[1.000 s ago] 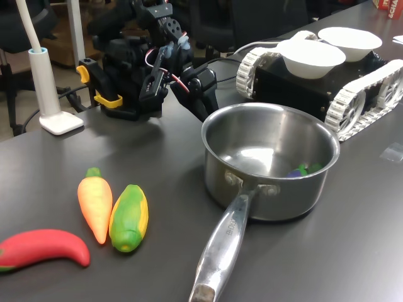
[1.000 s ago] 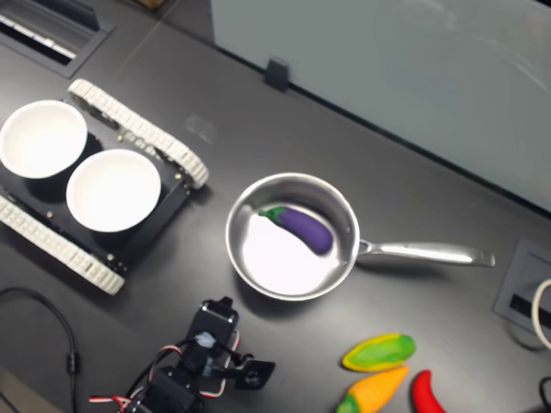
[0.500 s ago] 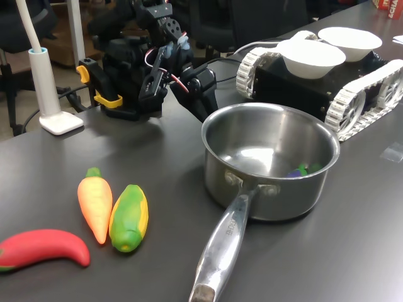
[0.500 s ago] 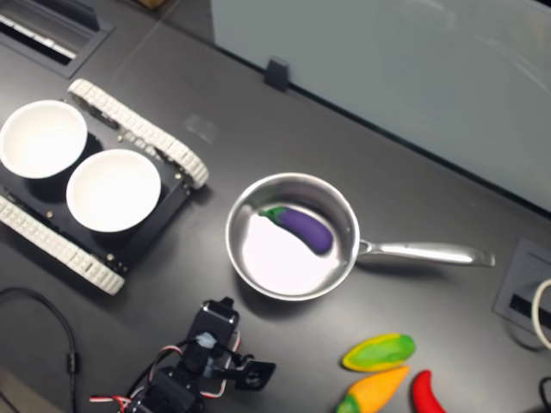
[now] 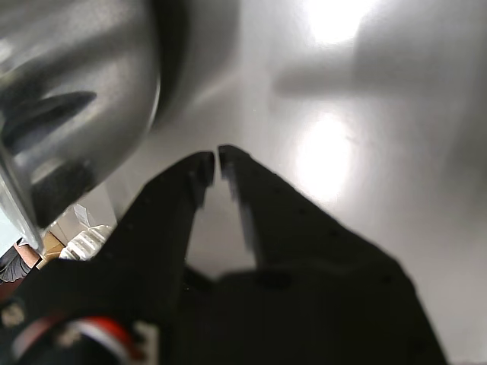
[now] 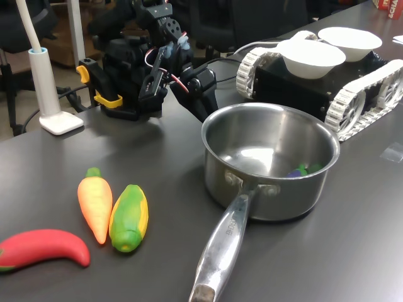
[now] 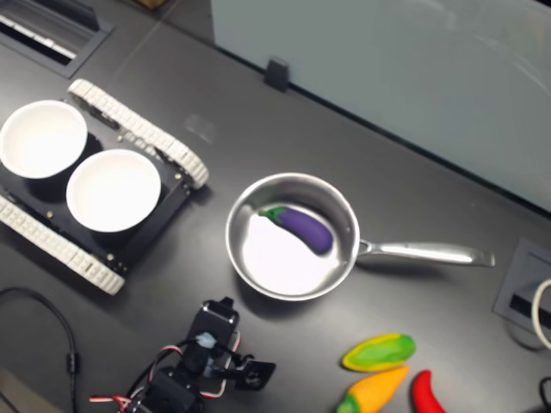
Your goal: Pick up the chilli and place them in the pan
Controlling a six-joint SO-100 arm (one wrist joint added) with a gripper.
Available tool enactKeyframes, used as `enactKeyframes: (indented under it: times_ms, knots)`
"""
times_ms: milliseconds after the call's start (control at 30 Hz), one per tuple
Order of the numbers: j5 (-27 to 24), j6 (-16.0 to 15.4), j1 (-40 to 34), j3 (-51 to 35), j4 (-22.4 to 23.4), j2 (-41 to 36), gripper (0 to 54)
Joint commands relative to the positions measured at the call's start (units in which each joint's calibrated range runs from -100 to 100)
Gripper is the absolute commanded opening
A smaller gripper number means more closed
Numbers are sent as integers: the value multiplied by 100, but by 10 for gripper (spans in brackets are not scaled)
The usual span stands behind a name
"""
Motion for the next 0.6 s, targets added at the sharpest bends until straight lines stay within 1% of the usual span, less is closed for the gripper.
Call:
enactKeyframes:
  times_ms: [0, 267, 567]
  knots:
    - [29, 19, -10, -101, -305, -92, 0]
    - [10, 19, 24, -101, -287, -92, 0]
    - [117, 19, -114, -110, -270, -92, 0]
